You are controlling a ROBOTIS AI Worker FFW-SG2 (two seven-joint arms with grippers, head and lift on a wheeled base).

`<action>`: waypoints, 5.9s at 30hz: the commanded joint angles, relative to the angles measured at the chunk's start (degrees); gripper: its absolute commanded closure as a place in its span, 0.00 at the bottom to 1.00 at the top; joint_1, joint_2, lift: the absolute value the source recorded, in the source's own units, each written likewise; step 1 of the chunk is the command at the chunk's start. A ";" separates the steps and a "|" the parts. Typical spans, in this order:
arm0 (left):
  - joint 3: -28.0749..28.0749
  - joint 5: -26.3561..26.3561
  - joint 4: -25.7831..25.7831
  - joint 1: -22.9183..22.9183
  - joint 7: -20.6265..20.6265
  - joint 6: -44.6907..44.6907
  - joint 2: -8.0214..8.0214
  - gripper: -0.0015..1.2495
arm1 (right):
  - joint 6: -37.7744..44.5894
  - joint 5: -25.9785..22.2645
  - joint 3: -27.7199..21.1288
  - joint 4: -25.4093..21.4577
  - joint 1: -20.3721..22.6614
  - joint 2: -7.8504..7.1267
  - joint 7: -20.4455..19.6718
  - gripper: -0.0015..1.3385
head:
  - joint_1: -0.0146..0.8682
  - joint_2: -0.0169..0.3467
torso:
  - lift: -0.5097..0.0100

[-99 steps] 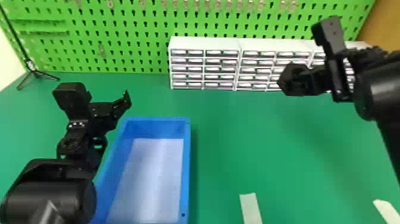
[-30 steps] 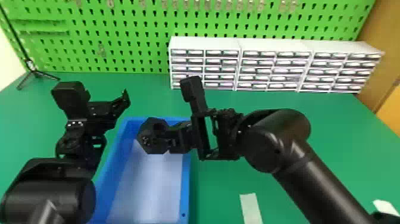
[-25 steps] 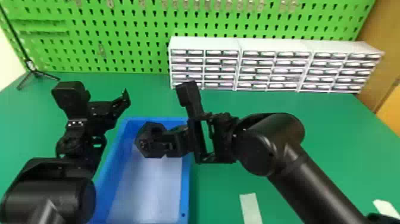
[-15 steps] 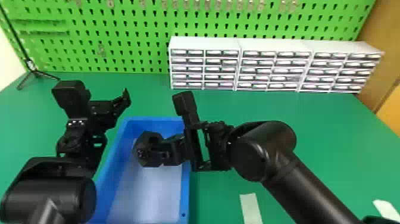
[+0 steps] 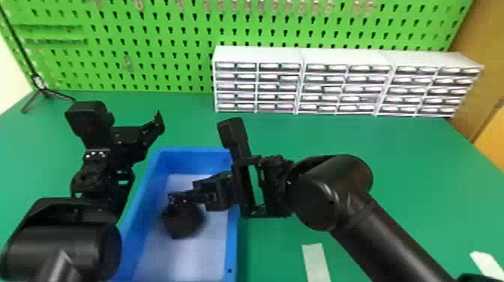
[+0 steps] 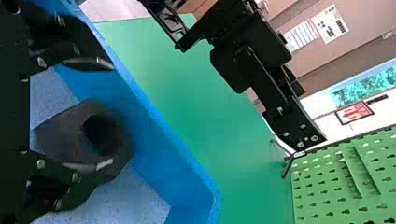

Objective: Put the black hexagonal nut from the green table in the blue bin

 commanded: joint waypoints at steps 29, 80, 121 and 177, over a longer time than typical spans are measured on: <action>0.31 0.07 0.00 0.18 0.00 0.00 0.00 0.16 | 0.31 0.54 -1.60 -0.21 0.37 -0.02 0.00 0.16 | 0.79 0.12 | 0.80; 1.28 0.07 -0.70 0.88 0.00 0.00 0.00 0.16 | -24.56 33.68 -35.18 -4.35 12.50 2.09 2.02 0.17 | 0.79 0.12 | 0.80; 0.14 -0.11 -0.70 1.93 0.00 0.00 0.00 0.16 | -54.45 42.20 -36.23 2.25 23.58 5.08 -15.99 0.17 | 0.79 0.12 | 0.80; 0.14 -0.54 0.61 2.37 0.00 -0.09 0.00 0.16 | -52.16 40.00 -36.14 3.48 23.93 4.55 -16.17 0.17 | 0.79 0.12 | 0.80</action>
